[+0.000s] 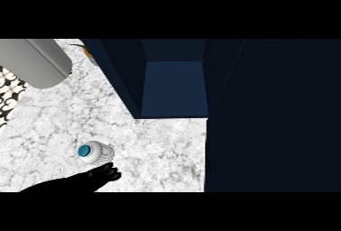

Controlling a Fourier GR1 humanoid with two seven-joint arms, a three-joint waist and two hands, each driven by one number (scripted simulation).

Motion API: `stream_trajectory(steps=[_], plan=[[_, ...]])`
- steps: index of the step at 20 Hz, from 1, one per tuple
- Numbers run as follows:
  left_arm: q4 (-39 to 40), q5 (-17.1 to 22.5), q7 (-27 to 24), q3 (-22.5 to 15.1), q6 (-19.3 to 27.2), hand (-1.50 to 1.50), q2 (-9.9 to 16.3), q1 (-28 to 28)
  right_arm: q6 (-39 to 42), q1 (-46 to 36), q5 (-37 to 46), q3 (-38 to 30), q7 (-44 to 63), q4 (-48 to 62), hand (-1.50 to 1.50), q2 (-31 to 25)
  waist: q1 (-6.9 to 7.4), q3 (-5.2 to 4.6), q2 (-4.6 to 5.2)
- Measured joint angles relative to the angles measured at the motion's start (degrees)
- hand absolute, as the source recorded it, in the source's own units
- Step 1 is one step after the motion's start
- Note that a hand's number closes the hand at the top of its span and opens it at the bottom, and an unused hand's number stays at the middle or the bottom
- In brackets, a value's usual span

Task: Pick up the bottled water, place it into the cabinet and close the cabinet

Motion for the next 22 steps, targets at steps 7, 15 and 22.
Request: stream_trajectory(steps=[7,15,22], plan=[[-3.9,21.0,0.0,9.7,-11.5,-1.5,17.7,10.6,1.9,7.8,-5.4,-1.8,6.1,-11.1,-1.5,-2.6,0.88,0.13,-0.16],[-1.8,36.4,-1.9,23.1,-19.5,-1.5,30.3,19.3,3.9,12.7,-5.9,-2.8,5.8,-12.4,-1.5,-3.0,1.17,0.18,-0.14],[0.5,43.4,-1.0,30.5,-21.8,-1.5,34.7,24.1,5.3,14.6,-6.4,-4.1,5.9,-13.0,-1.5,-3.6,1.13,0.16,-0.19]])
